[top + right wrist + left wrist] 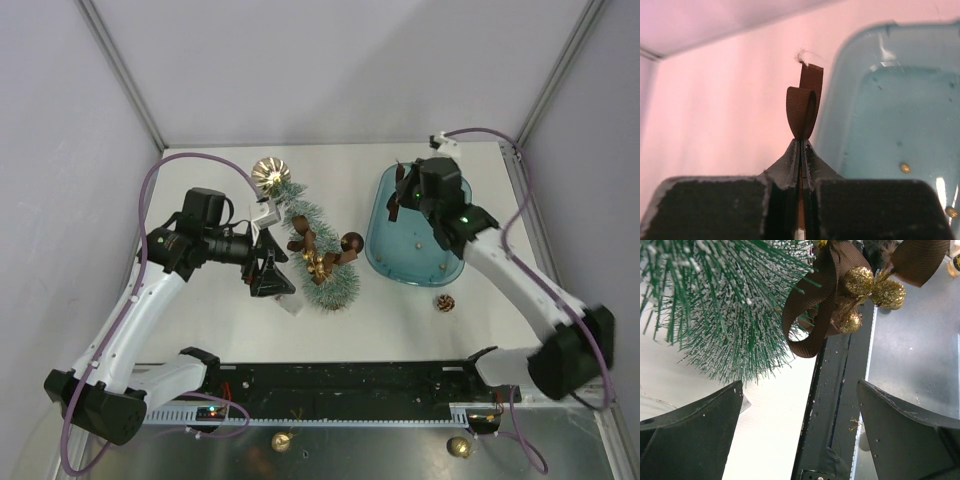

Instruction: Decorate the small christmas tree

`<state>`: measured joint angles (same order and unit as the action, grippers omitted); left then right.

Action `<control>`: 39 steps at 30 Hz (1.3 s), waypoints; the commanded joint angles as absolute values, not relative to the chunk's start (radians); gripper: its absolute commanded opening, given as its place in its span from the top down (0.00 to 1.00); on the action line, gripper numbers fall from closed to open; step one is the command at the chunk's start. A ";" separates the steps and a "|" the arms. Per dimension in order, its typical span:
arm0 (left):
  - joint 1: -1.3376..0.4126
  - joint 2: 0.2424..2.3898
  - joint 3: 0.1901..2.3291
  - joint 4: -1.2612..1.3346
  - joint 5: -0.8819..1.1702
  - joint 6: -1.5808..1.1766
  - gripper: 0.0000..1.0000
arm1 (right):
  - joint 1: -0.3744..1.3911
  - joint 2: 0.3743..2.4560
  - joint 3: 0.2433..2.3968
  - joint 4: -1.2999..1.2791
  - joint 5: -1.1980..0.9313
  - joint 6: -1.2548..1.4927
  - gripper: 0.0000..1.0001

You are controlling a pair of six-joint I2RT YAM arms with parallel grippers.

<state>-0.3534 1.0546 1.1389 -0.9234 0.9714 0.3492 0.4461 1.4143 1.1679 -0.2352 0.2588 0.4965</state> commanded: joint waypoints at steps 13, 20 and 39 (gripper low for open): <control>-0.354 1.050 1.177 -0.912 0.994 0.376 0.00 | 0.674 1.052 1.193 -0.191 -0.031 0.453 1.00; -0.353 1.076 1.190 -0.894 0.992 0.367 0.03 | 0.768 1.110 1.192 -0.121 -0.152 0.446 0.96; -0.353 1.098 1.195 -0.864 1.004 0.338 0.08 | 0.833 1.220 1.184 -0.146 -0.222 0.477 0.95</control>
<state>-0.3531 1.1011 1.1664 -0.8913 0.9752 0.3470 0.8165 1.2156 1.1782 -0.1490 -0.1944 0.4702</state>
